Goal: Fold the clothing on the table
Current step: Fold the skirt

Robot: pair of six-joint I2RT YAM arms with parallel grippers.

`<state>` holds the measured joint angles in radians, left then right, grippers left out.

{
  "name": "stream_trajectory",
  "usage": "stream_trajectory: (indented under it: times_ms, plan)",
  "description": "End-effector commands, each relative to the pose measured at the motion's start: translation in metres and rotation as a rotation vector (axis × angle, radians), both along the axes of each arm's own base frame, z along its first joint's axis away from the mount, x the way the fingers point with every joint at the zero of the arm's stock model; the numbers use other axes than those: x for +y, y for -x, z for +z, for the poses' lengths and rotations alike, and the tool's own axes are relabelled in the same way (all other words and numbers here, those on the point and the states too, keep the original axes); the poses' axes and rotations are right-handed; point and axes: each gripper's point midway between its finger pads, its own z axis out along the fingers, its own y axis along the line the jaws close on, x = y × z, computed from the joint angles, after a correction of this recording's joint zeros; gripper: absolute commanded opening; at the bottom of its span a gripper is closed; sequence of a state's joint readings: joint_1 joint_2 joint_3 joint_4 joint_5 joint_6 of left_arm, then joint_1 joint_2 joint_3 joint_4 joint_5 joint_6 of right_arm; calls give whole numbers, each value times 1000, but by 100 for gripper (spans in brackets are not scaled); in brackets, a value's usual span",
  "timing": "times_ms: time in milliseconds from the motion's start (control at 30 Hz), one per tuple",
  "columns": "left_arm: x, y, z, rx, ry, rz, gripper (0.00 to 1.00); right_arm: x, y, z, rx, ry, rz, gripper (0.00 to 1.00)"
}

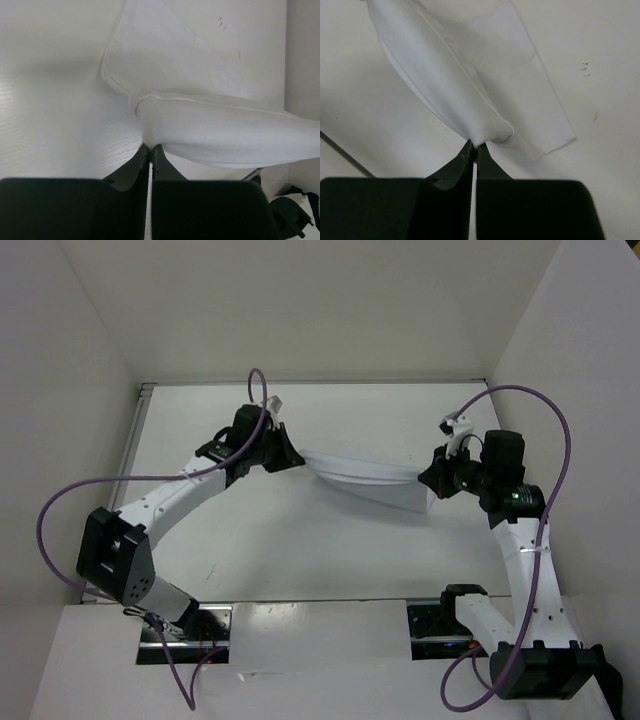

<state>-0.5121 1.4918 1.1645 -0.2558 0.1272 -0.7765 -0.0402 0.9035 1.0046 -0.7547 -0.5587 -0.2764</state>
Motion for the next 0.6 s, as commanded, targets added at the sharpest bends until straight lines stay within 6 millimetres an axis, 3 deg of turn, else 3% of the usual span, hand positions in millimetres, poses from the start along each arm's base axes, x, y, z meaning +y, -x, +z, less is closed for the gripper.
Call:
stream_trajectory:
  times_ms: [0, 33, 67, 100, 133, 200, 233, 267, 300, 333, 400, 433, 467, 500, 533, 567]
  plan:
    - [13, -39, 24, -86, 43, -16, 0, 10, -29, 25, -73, -97, 13, 0]
    - [13, -50, 25, -88, 58, -17, 0, 13, -36, 26, -79, -117, 24, 0]
    - [12, -68, 48, -137, 81, -23, 0, 16, -48, 32, -115, -135, 34, 0]
    - [15, -85, 37, -113, 83, -26, 0, 17, -62, 33, -102, -162, 28, 0]
    - [16, -98, 44, -125, 96, -27, 0, 17, -72, 37, -118, -170, 25, 0]
    - [18, -138, 74, -213, 102, -33, 0, 17, -96, 64, -204, -174, 28, 0]
    - [19, -150, 87, -240, 106, -35, 0, 16, -109, 63, -196, -175, 27, 0]
    - [15, -165, 114, -289, 111, -41, 0, 16, -117, 74, -220, -174, 29, 0]
    - [20, -172, 129, -315, 121, -37, 0, 15, -125, 101, -285, -170, 35, 0]
    - [26, -176, 146, -353, 129, -26, 0, 15, -134, 105, -287, -169, 36, 0]
    - [26, -175, 164, -396, 140, -26, 0, 18, -136, 137, -362, -174, 65, 0]
    - [27, -173, 171, -420, 146, -27, 0, 22, -134, 144, -374, -182, 93, 0]
    - [32, -164, 187, -453, 147, -12, 0, 24, -131, 142, -361, -188, 103, 0]
    - [36, -159, 187, -463, 132, -6, 0, 25, -128, 137, -333, -195, 111, 0]
    - [38, -145, 176, -447, 119, 7, 0, 26, -123, 130, -320, -186, 126, 0]
    - [42, -138, 167, -431, 109, 17, 0, 28, -119, 108, -264, -189, 134, 0]
